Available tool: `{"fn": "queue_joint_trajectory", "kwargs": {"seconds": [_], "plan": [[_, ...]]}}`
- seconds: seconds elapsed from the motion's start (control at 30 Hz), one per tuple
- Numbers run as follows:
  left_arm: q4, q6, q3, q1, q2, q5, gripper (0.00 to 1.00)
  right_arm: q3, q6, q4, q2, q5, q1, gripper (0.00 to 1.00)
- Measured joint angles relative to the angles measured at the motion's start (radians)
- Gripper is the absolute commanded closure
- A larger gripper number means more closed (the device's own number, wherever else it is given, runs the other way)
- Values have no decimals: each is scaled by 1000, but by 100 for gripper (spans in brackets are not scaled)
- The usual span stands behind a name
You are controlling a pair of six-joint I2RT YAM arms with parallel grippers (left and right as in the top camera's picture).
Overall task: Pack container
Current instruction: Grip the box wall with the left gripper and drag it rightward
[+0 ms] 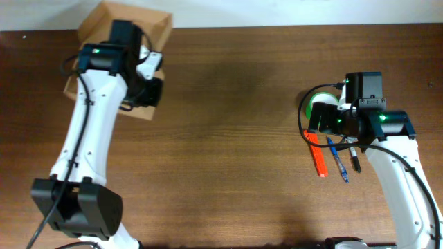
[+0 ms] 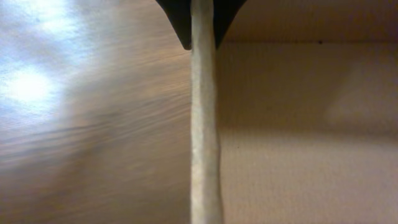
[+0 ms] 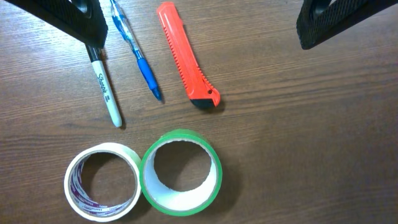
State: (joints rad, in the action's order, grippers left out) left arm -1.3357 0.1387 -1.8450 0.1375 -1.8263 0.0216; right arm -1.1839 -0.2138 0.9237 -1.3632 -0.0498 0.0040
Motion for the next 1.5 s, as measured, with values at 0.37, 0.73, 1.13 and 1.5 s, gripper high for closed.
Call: {"fn": "queue_joint_trajectory", "kwargs": {"seconds": [0.37,0.73,1.13,1.5], "plan": [[-1,-1,-60,344,-4,-3,98,-4,-30,109,1,-23,-140,1],[125,-9,-64,396,-138,63,99,-24,-45,140,93,-13,-437,1],[160,59,-64,459,-272,126,98,-24,-45,139,97,-13,-443,1],[168,107,-64,590,-294,106,98,-24,-45,139,97,-13,-443,1]]}}
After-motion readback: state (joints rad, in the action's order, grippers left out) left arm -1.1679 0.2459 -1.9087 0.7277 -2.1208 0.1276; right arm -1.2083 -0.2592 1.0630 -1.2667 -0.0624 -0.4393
